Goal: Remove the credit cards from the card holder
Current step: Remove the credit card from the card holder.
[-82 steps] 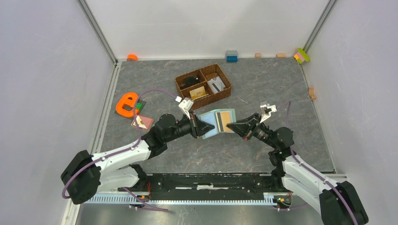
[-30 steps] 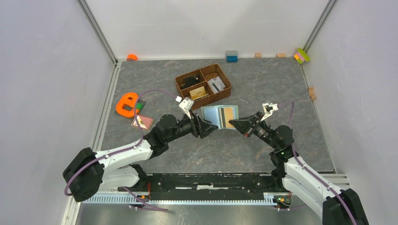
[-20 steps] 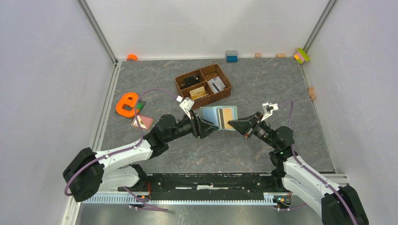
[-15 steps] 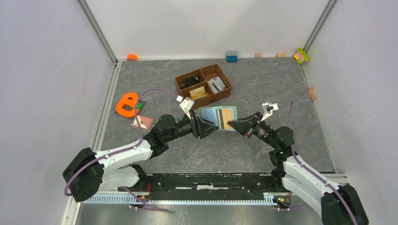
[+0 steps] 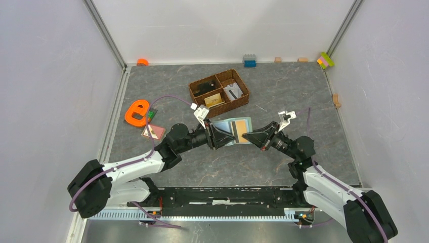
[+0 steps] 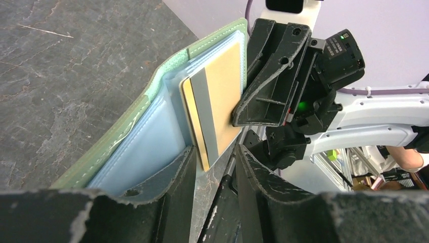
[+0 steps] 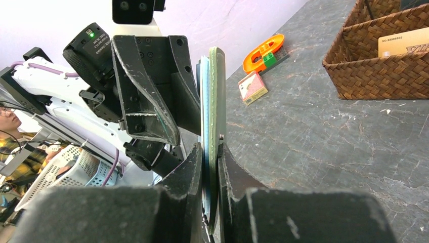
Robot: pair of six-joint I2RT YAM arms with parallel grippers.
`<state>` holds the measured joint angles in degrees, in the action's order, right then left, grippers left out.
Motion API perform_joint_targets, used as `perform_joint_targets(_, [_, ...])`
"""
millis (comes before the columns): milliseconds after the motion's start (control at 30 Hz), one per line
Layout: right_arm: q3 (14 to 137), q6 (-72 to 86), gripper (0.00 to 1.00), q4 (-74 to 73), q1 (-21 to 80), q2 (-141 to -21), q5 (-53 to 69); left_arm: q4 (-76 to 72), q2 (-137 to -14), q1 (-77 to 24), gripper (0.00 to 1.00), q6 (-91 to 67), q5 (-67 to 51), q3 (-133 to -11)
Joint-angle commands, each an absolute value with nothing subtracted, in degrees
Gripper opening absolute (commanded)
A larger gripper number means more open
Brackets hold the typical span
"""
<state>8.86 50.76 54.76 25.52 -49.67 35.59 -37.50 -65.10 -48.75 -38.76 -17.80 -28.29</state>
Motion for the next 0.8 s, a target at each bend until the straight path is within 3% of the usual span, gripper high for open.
perform_joint_targets(0, [10.71,52.03,0.0,61.35,26.78,-49.91,38.89,-37.07,-63.82,-47.75,0.41,-39.8,-14.26,-29.36])
perform_joint_targets(200, [10.88,51.79,0.0,61.44,26.98,-49.88,38.96,-36.14,-65.14,-47.22,0.42,-40.47,-15.49,-30.23])
perform_joint_targets(367, [10.97,51.14,0.0,60.73,27.06,-50.12,38.89,-45.19,-66.71,-47.11,0.3,-42.9,-23.59,-29.44])
perform_joint_targets(767, [12.85,46.41,0.0,52.51,27.07,-50.75,37.07,-49.53,-66.19,-47.11,0.26,-44.27,-26.0,-28.48])
